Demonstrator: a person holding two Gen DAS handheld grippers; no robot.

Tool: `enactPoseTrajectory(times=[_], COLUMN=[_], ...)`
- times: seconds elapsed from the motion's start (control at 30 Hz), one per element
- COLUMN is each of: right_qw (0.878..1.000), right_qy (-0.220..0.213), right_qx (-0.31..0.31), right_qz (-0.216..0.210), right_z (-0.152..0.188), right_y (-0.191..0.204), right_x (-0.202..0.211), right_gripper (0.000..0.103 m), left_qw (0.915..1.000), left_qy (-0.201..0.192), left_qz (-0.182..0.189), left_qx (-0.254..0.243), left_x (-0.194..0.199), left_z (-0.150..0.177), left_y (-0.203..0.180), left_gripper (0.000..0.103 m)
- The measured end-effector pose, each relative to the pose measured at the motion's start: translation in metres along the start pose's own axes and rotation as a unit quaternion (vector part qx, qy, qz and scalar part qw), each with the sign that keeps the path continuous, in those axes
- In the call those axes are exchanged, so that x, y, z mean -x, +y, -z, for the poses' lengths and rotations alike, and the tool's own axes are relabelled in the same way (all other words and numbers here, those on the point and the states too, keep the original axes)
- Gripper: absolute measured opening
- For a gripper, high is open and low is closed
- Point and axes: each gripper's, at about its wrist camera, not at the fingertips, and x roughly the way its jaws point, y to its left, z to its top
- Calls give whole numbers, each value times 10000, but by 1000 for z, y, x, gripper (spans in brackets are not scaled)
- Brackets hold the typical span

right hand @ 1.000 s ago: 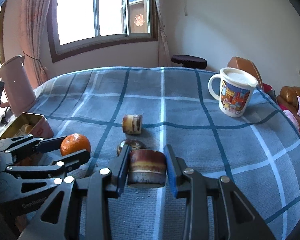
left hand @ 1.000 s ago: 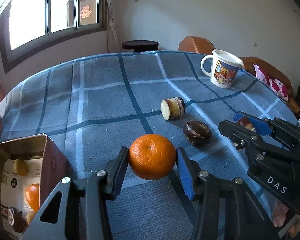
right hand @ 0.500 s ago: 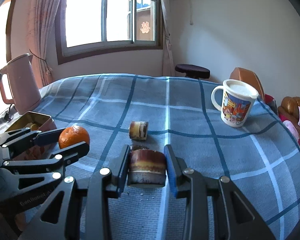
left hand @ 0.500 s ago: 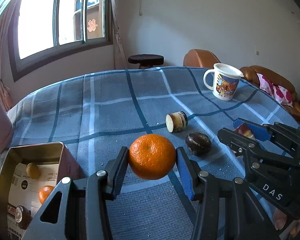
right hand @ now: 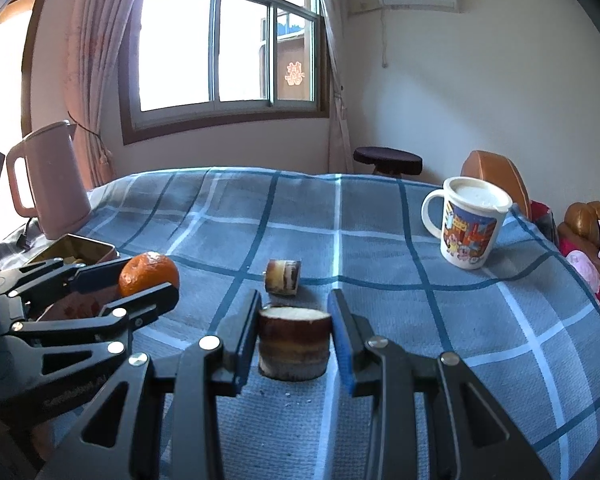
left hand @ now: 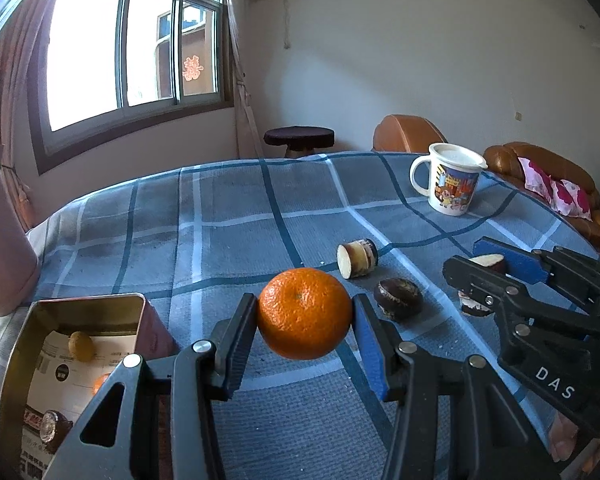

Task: Organize fruits
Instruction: 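Carry the orange and cake slice toward the tin box with both grippers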

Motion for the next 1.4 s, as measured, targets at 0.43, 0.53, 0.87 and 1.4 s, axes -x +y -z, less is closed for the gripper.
enactPoseTrajectory(times=[0.43,0.53,0.87,1.4], right_qw=[9996,9995,9983,9967], right_qy=[-274,-326,-573,-808], right_qx=[18,25,37,32], right_qz=[-33,-42,-54,-54], right_z=[0,1,2,3], right_y=[2,2,2,1], right_x=[11,13,22,31], right_gripper=[37,37,37,37], left_qw=[9996,9994,9984,9965], left_qy=[-272,-331,-536,-775], left_qz=[-90,-120,-185,-278], left_qx=[-33,-51,-63,-125], left_x=[11,13,21,32], left_z=[0,0,1,4], left_y=[-1,-2,-3,-6], left_gripper=[50,50,50,50])
